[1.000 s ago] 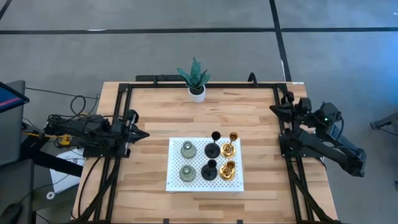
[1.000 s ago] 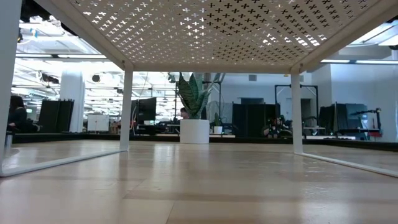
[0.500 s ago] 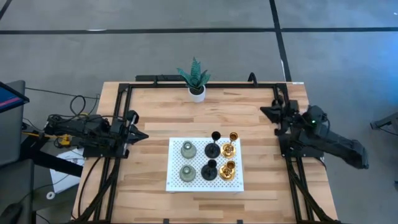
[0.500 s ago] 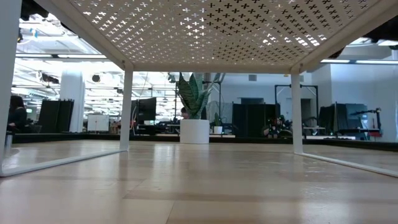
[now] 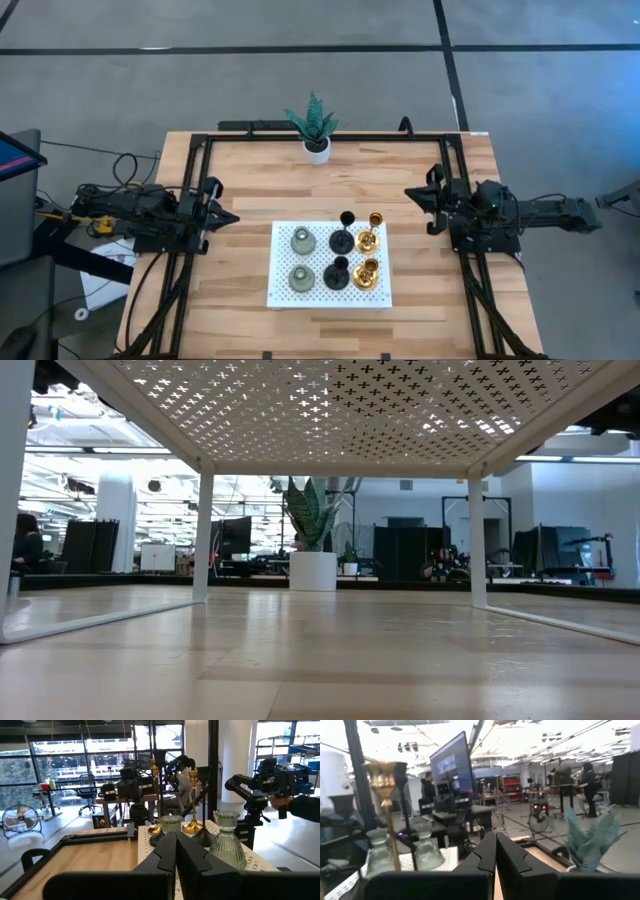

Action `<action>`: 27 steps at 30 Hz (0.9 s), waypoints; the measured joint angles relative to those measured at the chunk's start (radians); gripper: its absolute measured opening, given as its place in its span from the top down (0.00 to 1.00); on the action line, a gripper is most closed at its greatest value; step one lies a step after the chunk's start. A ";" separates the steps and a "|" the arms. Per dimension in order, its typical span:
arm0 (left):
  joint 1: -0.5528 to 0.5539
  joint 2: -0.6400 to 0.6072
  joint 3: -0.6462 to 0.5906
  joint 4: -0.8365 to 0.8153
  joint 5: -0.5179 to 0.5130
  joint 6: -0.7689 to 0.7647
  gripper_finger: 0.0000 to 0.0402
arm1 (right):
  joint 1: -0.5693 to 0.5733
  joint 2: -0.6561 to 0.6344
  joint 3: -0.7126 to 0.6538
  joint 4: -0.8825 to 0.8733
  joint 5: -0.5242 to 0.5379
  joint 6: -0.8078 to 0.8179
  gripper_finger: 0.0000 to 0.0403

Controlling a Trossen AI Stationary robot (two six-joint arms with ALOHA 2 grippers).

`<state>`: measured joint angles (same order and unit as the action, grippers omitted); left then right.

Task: Pick & Place candle stick holders
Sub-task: Return to Home Position

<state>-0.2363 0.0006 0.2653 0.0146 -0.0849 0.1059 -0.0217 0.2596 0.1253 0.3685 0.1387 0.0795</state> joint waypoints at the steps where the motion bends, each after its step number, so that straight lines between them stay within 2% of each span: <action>1: 0.000 0.000 0.000 0.000 0.000 0.000 0.99 | 0.005 -0.002 0.000 -0.001 -0.001 0.000 1.00; 5: 0.000 0.000 0.000 0.002 -0.007 -0.009 0.99 | 0.016 -0.045 0.000 0.001 -0.008 0.007 1.00; 9: 0.000 0.000 0.000 0.002 -0.066 0.002 0.99 | 0.015 -0.142 0.000 -0.108 -0.009 0.023 1.00; 13: 0.000 0.000 0.000 0.003 -0.071 0.017 0.99 | 0.015 -0.253 0.000 -0.201 -0.010 0.026 1.00; 27: 0.000 0.000 0.026 0.000 -0.071 0.050 0.99 | 0.015 -0.256 0.013 -0.307 -0.010 0.045 1.00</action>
<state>-0.2363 0.0010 0.2918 0.0146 -0.1562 0.1557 -0.0067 0.0036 0.1379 0.0616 0.1291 0.1246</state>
